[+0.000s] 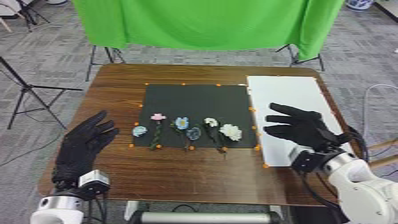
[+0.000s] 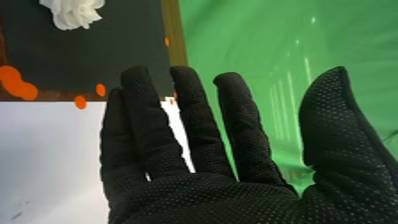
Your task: Arrange flowers
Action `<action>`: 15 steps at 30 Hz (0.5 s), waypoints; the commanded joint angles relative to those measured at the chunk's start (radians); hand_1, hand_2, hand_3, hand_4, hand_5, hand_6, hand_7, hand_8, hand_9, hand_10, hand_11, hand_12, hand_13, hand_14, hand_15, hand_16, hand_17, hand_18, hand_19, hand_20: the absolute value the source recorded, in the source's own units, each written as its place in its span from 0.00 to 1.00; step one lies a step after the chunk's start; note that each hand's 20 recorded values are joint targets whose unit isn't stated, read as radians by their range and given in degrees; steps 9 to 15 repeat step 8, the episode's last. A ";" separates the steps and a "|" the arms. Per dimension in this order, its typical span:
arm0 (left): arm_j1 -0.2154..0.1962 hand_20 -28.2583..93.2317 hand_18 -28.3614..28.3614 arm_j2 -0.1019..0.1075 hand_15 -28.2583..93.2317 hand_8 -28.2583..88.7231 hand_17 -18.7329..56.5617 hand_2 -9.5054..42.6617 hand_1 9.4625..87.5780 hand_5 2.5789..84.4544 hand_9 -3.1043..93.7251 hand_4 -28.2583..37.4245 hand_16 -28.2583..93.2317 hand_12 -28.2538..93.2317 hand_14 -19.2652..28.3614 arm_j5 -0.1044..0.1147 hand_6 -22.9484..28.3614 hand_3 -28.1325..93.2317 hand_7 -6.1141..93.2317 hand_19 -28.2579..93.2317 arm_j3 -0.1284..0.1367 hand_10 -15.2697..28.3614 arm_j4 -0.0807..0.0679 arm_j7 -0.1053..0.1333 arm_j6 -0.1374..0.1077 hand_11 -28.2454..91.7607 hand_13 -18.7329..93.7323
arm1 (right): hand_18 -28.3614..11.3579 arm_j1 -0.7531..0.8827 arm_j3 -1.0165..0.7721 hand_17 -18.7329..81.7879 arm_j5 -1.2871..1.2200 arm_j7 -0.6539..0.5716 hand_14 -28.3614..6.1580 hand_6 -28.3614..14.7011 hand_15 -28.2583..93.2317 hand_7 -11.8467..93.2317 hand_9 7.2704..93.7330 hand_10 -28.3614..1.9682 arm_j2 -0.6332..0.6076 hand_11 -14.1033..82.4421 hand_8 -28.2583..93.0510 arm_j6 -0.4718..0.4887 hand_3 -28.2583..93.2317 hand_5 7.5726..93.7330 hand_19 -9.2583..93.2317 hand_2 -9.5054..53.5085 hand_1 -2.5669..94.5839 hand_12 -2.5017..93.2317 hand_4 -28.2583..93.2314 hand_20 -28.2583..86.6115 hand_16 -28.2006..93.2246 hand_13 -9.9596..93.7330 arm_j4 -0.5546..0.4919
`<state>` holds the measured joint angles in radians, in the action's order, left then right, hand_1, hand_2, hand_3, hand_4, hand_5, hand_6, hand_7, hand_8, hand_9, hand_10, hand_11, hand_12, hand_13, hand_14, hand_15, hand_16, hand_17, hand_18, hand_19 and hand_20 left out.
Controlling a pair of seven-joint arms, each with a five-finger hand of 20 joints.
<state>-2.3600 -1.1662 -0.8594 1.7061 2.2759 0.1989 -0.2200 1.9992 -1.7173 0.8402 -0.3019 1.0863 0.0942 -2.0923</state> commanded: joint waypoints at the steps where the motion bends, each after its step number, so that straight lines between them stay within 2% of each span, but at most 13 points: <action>1: 0.003 0.20 0.92 0.014 0.64 0.16 0.16 0.25 0.20 0.47 0.44 0.14 0.16 0.31 0.97 0.008 0.66 0.91 0.20 0.72 -0.010 0.81 -0.009 0.017 -0.012 0.45 0.43 | 0.16 -0.020 -0.031 0.25 0.019 -0.006 0.19 0.65 0.57 0.29 0.50 0.38 0.039 0.31 0.11 0.099 1.00 0.44 0.66 0.30 0.16 0.16 0.06 0.47 0.33 0.48 0.022; 2: 0.005 0.20 0.92 0.011 0.64 0.16 0.16 0.25 0.20 0.47 0.44 0.14 0.16 0.31 0.97 0.008 0.66 0.91 0.20 0.72 -0.008 0.81 -0.009 0.012 -0.010 0.45 0.43 | 0.16 -0.016 -0.030 0.25 0.013 -0.001 0.19 0.65 0.57 0.29 0.50 0.38 0.033 0.31 0.11 0.096 1.00 0.44 0.66 0.30 0.16 0.16 0.06 0.47 0.33 0.48 0.021; 8: 0.004 0.20 0.92 0.015 0.64 0.16 0.16 0.25 0.20 0.47 0.44 0.14 0.16 0.31 0.97 0.012 0.66 0.91 0.20 0.72 -0.016 0.81 -0.008 0.022 -0.018 0.45 0.43 | 0.16 -0.019 -0.025 0.25 -0.001 0.007 0.19 0.66 0.58 0.29 0.50 0.38 0.032 0.31 0.11 0.086 1.00 0.44 0.64 0.30 0.16 0.16 0.06 0.46 0.32 0.48 0.023; 15: 0.004 0.20 0.92 0.015 0.64 0.16 0.16 0.25 0.20 0.47 0.44 0.14 0.16 0.31 0.97 0.012 0.66 0.91 0.20 0.72 -0.016 0.81 -0.008 0.022 -0.018 0.45 0.43 | 0.16 -0.019 -0.025 0.25 -0.001 0.007 0.19 0.66 0.58 0.29 0.50 0.38 0.032 0.31 0.11 0.086 1.00 0.44 0.64 0.30 0.16 0.16 0.06 0.46 0.32 0.48 0.023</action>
